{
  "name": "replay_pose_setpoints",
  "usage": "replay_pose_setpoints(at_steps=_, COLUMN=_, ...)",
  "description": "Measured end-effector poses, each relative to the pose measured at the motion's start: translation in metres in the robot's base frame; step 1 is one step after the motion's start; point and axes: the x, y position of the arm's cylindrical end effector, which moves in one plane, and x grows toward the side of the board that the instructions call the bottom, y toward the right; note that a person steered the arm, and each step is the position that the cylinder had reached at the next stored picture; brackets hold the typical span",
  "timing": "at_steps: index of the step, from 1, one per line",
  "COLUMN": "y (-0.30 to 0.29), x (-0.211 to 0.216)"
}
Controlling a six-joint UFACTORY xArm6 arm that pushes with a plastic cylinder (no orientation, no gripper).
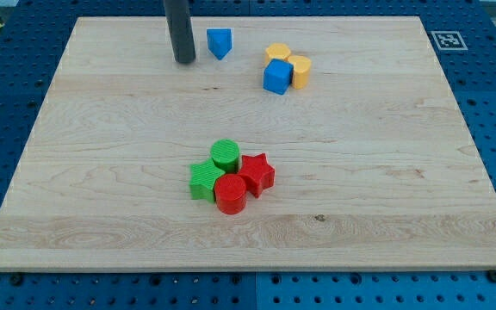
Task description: Place the triangle parallel to hexagon
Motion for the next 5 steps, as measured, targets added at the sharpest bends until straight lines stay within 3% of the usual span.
replay_pose_setpoints(at_steps=1, y=0.003, x=-0.067)
replay_pose_setpoints(at_steps=5, y=0.064, x=-0.010)
